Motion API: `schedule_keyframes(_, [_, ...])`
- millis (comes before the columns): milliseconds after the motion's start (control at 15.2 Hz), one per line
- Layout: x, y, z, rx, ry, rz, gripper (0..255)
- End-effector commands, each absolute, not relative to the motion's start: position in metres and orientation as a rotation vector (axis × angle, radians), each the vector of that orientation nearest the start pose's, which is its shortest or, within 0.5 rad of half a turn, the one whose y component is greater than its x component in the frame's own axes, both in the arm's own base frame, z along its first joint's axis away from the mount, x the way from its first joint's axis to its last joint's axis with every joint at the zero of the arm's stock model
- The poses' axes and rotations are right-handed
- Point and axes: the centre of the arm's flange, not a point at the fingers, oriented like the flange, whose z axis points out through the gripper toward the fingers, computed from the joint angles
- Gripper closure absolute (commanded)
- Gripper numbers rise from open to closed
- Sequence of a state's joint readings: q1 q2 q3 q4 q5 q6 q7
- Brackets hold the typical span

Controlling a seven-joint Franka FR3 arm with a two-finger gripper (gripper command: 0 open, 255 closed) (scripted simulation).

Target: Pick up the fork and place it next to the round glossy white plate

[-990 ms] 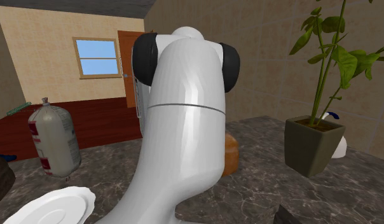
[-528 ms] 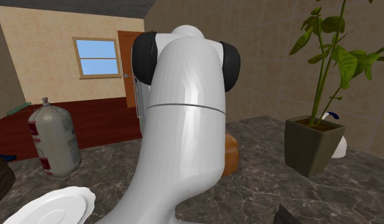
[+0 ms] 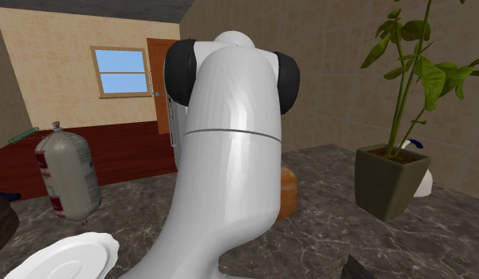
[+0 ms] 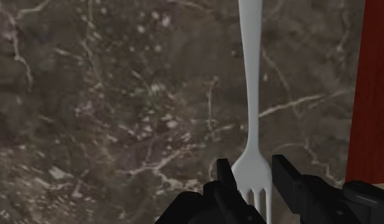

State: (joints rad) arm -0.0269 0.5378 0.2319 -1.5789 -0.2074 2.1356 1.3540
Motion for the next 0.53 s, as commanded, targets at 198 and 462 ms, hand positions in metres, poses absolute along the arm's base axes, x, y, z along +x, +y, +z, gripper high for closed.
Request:
schedule_keyframes(198, [0.685,0.111,0.359,-2.713,1.615,-0.104,255])
schedule_keyframes(462, [0.685,0.111,0.381,-2.713,1.615,-0.104,255])
